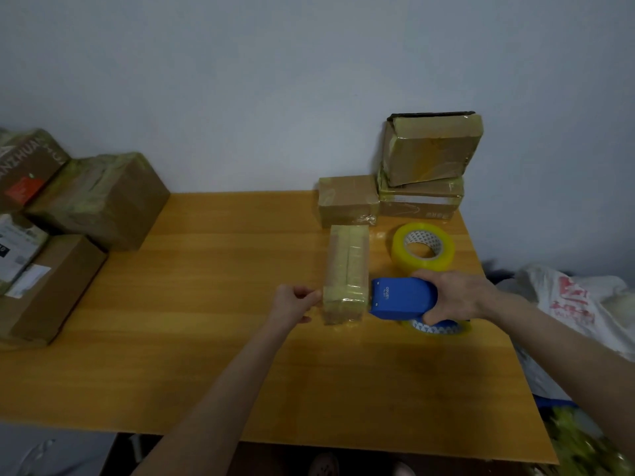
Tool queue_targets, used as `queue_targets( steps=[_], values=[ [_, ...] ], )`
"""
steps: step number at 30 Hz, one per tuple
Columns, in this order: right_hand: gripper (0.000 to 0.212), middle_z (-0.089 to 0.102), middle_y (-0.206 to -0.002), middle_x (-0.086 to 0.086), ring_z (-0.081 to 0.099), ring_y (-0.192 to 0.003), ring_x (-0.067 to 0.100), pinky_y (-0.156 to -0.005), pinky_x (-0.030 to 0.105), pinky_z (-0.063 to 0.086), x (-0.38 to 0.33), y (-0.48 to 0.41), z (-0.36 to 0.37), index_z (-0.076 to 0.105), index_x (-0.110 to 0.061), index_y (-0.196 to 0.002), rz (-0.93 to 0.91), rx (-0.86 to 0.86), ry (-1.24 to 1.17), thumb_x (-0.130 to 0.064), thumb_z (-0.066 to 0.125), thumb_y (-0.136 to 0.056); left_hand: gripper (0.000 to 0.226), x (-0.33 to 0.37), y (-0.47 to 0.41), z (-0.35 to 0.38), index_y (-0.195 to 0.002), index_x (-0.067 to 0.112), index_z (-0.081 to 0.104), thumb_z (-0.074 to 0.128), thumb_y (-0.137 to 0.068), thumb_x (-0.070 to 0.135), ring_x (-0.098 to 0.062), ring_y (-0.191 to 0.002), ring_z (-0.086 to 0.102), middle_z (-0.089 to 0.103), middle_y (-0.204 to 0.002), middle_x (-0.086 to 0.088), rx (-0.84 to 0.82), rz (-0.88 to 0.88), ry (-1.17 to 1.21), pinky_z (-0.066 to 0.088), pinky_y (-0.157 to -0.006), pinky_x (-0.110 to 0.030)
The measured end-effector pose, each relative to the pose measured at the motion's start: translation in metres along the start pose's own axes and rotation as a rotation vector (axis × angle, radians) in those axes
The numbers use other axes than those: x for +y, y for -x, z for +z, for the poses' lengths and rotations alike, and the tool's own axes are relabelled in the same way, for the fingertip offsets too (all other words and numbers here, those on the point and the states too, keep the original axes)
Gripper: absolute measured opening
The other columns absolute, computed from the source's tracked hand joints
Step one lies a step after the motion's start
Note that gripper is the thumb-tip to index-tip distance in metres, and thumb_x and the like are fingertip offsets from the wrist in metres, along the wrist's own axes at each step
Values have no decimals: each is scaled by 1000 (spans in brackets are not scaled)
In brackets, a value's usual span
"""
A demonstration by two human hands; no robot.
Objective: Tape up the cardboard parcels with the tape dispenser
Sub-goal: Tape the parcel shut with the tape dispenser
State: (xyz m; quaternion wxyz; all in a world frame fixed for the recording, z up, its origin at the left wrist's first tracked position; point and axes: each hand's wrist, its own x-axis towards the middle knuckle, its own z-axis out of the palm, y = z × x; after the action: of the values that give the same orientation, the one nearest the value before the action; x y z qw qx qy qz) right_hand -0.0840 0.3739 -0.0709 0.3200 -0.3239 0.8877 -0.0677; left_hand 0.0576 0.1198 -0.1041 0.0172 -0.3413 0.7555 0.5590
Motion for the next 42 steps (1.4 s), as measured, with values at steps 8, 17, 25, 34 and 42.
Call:
queue_targets(
  steps=[8,17,25,34,42],
  values=[
    [67,57,-102,-13,57,-94,16,-80,36,52,-10,-4,-1,39,-40,-130,-1,29,8,-40,72,-72,80,9,-12,-16,-152,20,19,66,-89,34,-11,-65,61,65,-97,0,1,83,-435,49,-40,-23],
    [71,56,-98,-13,55,-87,15,-64,28,44,-2,6,9,38,-40,-131,10,94,40,-48,71,-69,34,13,25,3,-124,6,61,58,-90,5,-28,-111,57,59,-124,-11,208,836,-739,50,-89,-39],
    [70,57,-96,-11,56,-85,15,-63,29,46,5,17,25,37,-36,-132,-67,120,-22,-42,72,-72,70,4,28,32,-138,23,-26,34,-102,27,-13,-143,-19,-22,-156,1,-129,645,-1263,-6,-120,-35],
    [82,58,-105,-15,59,-95,12,-82,37,53,32,41,23,32,-43,-139,-47,104,-213,-37,75,-70,69,8,31,38,-149,19,-15,33,-101,22,-14,-146,-14,-18,-158,-2,-108,669,-1280,-12,-115,-29],
    [73,56,-85,-20,58,-82,10,-69,33,51,39,44,22,36,-45,-133,33,72,-12,-45,70,-68,70,4,25,34,-151,19,-11,36,-99,23,-14,-147,-10,-14,-160,-2,-101,702,-1248,-11,-114,-27]
  ],
)
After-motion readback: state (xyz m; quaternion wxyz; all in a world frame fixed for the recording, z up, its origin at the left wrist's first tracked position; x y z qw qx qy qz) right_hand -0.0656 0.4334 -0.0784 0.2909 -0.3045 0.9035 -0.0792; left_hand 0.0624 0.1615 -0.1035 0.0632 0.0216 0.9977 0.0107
